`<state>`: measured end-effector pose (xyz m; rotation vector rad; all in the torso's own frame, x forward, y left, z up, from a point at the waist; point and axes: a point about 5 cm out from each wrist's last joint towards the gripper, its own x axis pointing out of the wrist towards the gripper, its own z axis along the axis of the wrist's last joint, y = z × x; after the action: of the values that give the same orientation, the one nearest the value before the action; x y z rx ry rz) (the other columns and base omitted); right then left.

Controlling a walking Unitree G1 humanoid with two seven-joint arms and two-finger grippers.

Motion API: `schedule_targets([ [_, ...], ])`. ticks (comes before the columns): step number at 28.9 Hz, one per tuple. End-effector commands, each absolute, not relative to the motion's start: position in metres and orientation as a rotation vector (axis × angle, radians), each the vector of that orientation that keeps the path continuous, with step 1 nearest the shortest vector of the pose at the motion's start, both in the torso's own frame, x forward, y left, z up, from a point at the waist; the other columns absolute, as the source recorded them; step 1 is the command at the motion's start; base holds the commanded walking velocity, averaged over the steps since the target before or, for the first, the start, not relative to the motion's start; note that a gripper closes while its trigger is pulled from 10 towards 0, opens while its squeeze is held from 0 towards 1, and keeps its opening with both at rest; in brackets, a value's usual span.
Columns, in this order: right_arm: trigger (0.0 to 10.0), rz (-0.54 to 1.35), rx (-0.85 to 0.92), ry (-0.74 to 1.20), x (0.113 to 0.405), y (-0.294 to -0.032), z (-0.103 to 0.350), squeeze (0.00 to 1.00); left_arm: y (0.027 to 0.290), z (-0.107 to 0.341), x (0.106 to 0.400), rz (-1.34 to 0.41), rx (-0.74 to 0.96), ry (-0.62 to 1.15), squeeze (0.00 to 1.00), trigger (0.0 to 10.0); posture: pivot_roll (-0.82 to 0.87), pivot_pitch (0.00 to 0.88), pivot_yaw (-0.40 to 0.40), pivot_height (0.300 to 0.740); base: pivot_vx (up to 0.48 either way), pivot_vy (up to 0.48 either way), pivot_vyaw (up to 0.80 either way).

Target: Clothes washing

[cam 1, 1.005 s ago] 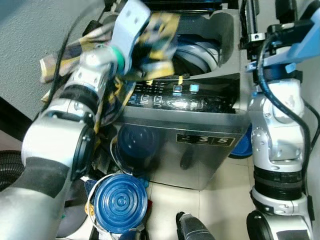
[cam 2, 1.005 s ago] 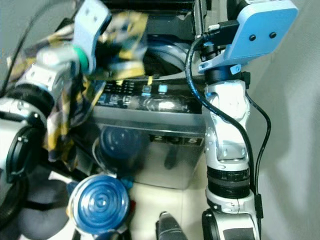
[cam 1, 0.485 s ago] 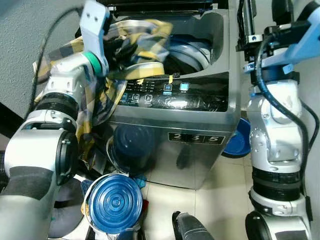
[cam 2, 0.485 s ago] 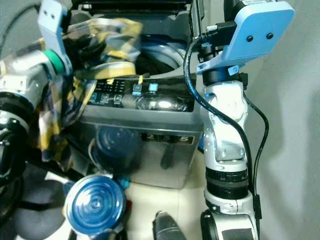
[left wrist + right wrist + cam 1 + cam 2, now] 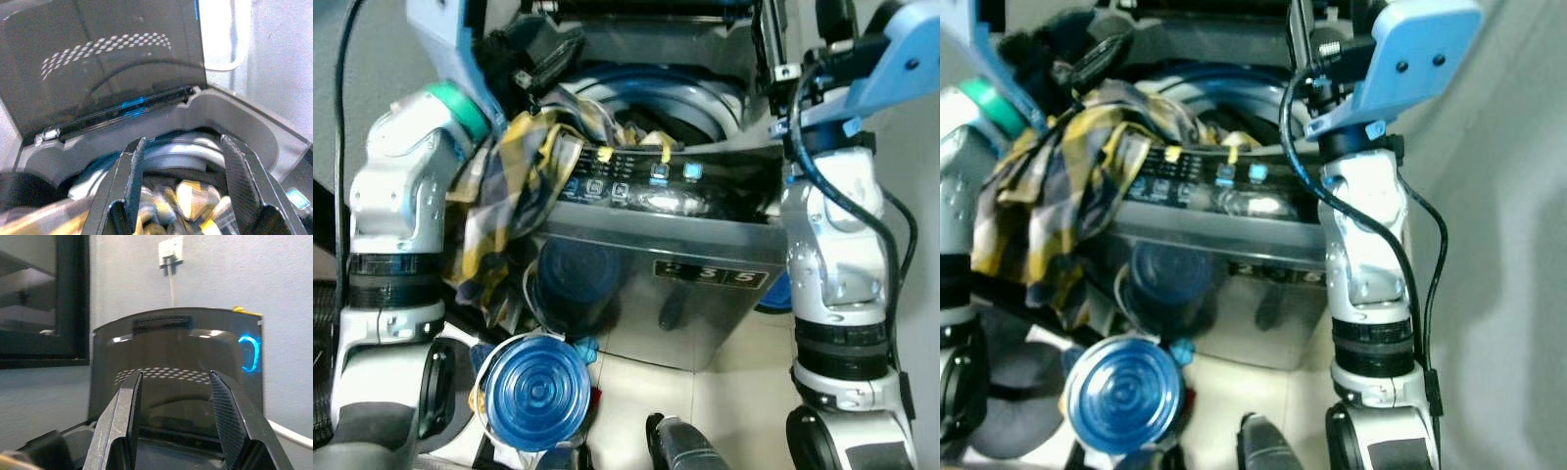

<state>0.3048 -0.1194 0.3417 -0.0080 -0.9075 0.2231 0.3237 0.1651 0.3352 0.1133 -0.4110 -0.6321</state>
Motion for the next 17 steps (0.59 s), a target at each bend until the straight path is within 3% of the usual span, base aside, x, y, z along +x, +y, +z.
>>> schedule_targets([
  [1,10.0,0.249,0.001,-0.92,0.304,-0.115,0.342,0.0,0.178,0.331,0.315,-0.567,0.103,-0.377,0.0,10.0,0.08,0.119,0.084,0.74,0.0,0.0,0.0],
  [2,10.0,0.249,0.001,-0.92,0.304,-0.115,0.342,0.0,0.178,0.331,0.315,-0.567,0.103,-0.377,0.0,10.0,0.08,0.119,0.084,0.74,0.0,0.0,0.0],
  [5,10.0,0.263,0.009,-0.915,0.306,-0.111,0.34,0.0,0.216,0.315,0.305,-0.3,0.104,-0.305,0.0,10.0,0.1,0.116,0.075,0.74,0.0,0.0,0.0],
  [6,10.0,0.263,0.009,-0.915,0.306,-0.111,0.34,0.0,0.216,0.315,0.305,-0.3,0.104,-0.305,0.0,10.0,0.1,0.116,0.075,0.74,0.0,0.0,0.0],
  [9,10.0,0.281,0.015,-0.913,0.309,-0.107,0.34,0.0,0.266,0.302,0.306,0.03,0.098,-0.204,0.0,10.0,0.12,0.11,0.065,0.74,0.0,0.0,0.0],
  [11,10.0,0.285,0.016,-0.912,0.31,-0.106,0.34,0.0,0.277,0.3,0.307,0.083,0.086,-0.187,0.0,10.0,0.12,0.108,0.061,0.74,0.0,0.0,0.0],
  [12,10.0,0.287,0.017,-0.912,0.311,-0.105,0.339,0.0,0.285,0.299,0.307,0.118,0.068,-0.172,0.16,10.0,0.12,0.108,0.061,0.74,0.0,0.0,0.0],
  [13,10.0,0.287,0.017,-0.912,0.311,-0.105,0.339,0.0,0.285,0.299,0.307,0.118,0.068,-0.172,0.16,10.0,0.12,0.108,0.061,0.74,0.0,0.0,0.0],
  [14,10.0,0.29,0.017,-0.912,0.312,-0.105,0.339,0.0,0.29,0.298,0.308,0.119,0.027,-0.164,0.34,10.0,0.12,0.103,0.064,0.74,0.0,0.0,0.0],
  [15,10.0,0.29,0.017,-0.912,0.312,-0.105,0.339,0.0,0.29,0.298,0.308,0.119,0.027,-0.164,0.34,10.0,0.12,0.103,0.064,0.74,0.0,0.0,0.0],
  [16,10.0,0.29,0.015,-0.911,0.313,-0.104,0.339,0.0,0.294,0.295,0.312,0.127,-0.009,-0.156,0.93,10.0,0.11,0.102,0.068,0.74,0.0,0.0,0.0],
  [17,10.0,0.29,0.015,-0.911,0.313,-0.104,0.339,0.0,0.294,0.295,0.312,0.127,-0.009,-0.156,0.93,10.0,0.11,0.102,0.068,0.74,0.0,0.0,0.0],
])
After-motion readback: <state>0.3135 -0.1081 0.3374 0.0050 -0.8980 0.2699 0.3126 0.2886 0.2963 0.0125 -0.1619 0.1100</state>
